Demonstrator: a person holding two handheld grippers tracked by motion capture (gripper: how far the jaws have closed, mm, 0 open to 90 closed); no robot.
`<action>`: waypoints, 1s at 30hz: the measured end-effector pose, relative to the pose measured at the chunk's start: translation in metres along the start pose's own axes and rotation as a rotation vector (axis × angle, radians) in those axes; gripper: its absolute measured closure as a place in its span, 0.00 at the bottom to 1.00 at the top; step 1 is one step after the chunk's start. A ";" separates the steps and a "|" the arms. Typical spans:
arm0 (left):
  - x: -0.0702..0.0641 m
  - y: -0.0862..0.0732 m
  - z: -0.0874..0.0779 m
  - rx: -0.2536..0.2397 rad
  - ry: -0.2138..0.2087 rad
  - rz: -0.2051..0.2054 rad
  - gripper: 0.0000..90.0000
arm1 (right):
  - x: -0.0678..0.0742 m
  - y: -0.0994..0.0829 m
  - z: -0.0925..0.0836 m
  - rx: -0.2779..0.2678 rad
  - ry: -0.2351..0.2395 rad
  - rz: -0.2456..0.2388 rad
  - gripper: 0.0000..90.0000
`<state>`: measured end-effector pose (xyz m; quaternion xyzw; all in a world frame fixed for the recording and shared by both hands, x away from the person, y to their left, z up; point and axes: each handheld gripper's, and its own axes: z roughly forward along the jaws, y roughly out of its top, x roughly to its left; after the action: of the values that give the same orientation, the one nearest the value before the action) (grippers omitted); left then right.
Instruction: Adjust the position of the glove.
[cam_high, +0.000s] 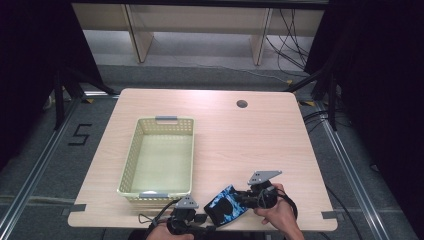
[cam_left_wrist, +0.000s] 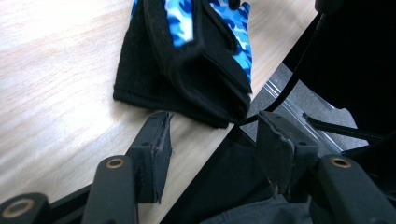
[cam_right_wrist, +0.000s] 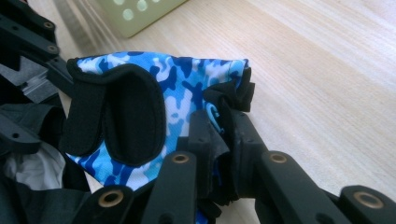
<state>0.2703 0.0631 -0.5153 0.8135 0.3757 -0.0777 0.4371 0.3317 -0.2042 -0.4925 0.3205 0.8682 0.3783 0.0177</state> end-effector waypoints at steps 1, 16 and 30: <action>0.000 0.001 0.001 0.008 0.003 -0.001 0.50 | 0.000 0.000 0.000 -0.003 0.005 0.002 0.90; 0.005 0.013 0.016 -0.036 0.034 -0.002 0.65 | -0.002 -0.005 0.001 0.005 0.029 0.041 0.90; 0.009 0.014 0.014 -0.084 0.055 0.047 0.92 | -0.001 -0.009 0.001 -0.003 0.027 0.105 0.91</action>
<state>0.2892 0.0526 -0.5190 0.8050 0.3711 -0.0293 0.4620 0.3283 -0.2085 -0.4994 0.3604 0.8500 0.3840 -0.0133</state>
